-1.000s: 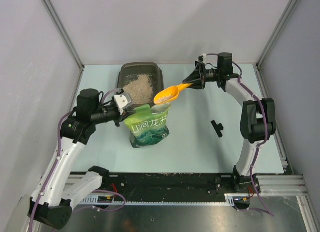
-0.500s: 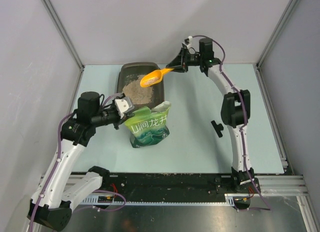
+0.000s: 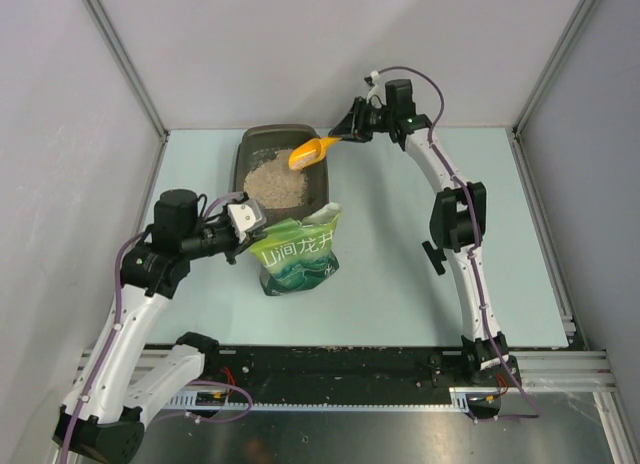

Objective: Fill the litter box with clean litter

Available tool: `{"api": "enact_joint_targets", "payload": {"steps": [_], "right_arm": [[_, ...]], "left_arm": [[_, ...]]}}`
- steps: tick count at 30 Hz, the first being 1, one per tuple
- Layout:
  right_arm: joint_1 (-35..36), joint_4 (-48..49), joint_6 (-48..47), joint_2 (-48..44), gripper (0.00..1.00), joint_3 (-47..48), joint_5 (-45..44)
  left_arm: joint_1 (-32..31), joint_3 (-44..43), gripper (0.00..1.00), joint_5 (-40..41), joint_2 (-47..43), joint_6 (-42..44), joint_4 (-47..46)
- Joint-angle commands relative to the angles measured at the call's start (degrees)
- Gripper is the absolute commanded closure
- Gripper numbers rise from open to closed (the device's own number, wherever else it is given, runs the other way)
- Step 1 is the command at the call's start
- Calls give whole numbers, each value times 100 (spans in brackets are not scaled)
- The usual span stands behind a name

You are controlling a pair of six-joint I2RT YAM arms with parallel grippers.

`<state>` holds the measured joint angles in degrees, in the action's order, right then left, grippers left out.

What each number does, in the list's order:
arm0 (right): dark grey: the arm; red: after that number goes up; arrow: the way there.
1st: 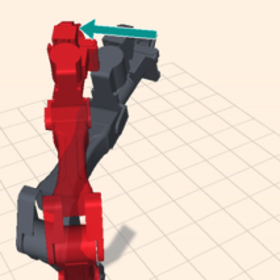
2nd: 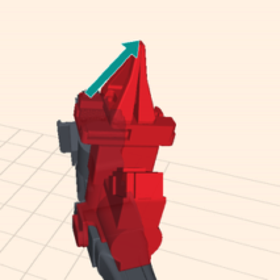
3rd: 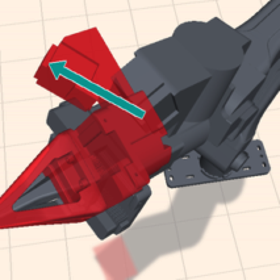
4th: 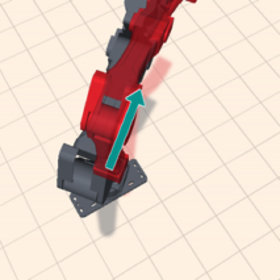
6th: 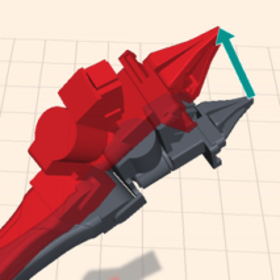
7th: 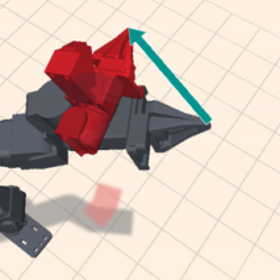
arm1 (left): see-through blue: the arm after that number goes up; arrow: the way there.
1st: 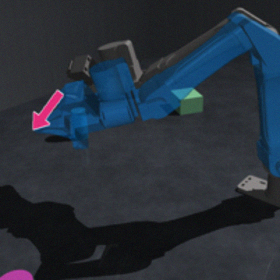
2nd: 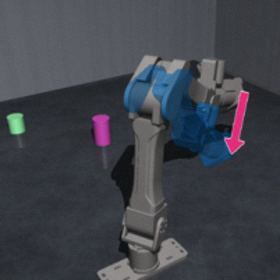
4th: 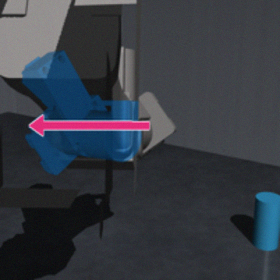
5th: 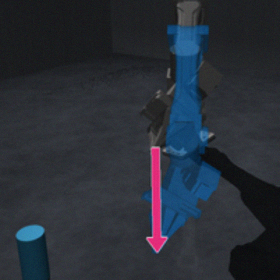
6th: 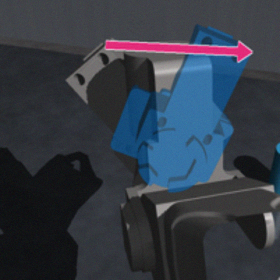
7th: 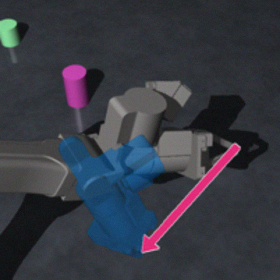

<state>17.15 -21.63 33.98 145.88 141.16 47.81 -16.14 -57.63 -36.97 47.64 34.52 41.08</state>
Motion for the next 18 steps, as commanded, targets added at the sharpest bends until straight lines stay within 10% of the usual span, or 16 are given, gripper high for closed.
{"api": "enact_joint_targets", "payload": {"steps": [1,18], "right_arm": [[-19,62,-760,-122,100,640,-869],[658,-684,-3537,-771,100,1010,-3409]], "left_arm": [[58,155,100,-223,-114,90,146],[67,120,100,-521,-44,467,111]]}}
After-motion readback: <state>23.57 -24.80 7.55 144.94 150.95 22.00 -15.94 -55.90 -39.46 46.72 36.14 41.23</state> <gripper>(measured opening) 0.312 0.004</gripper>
